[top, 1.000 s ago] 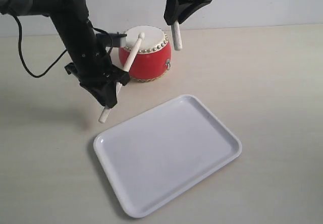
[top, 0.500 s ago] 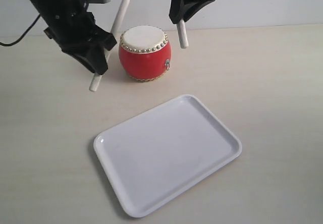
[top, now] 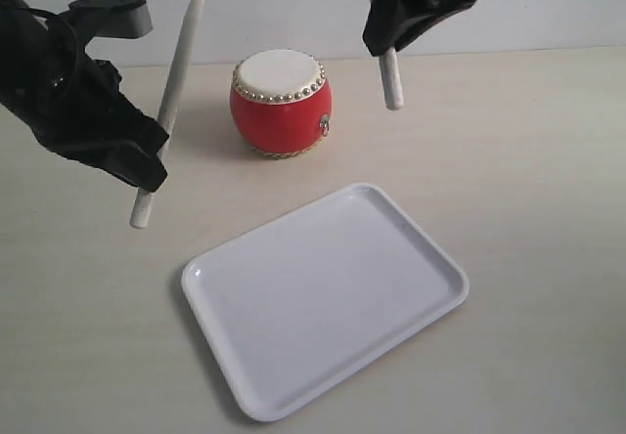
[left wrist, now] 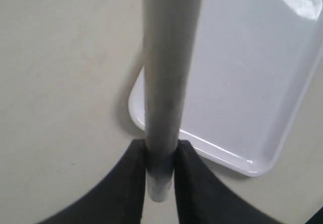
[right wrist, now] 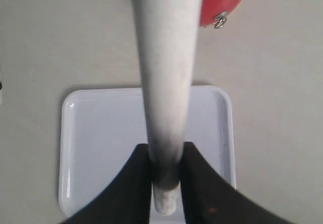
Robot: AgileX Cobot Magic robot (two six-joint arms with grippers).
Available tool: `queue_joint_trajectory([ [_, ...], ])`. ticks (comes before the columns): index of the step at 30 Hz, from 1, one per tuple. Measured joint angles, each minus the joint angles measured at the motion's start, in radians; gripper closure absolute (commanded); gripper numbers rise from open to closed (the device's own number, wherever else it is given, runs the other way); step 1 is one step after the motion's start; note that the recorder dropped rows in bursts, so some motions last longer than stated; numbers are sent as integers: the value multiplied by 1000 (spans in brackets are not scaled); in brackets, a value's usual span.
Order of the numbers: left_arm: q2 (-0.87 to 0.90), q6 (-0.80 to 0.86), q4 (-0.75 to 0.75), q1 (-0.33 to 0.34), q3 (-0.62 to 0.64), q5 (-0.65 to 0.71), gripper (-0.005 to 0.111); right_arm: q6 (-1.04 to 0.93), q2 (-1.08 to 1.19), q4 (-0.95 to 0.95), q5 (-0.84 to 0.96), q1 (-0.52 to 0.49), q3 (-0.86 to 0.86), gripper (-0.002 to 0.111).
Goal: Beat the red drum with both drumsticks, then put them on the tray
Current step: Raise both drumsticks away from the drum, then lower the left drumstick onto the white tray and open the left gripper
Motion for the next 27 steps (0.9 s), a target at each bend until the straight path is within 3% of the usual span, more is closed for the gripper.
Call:
queue_joint_trajectory([
  [3,-27,0,-2,0,4,-34,107,-13,-126,6,-73,0,103,108],
  [11,-27,19,-27,0,13,-43,107,-13,-175,6,-178,0,109,108],
  [15,-27,53,-43,-13,13,-8,107,-53,-190,17,-127,0,114,108],
  [23,-27,100,9,-161,13,26,107,-97,-350,-40,-81,0,364,108],
  [27,-23,106,58,-202,13,44,107,-99,-433,-77,-78,0,467,108],
])
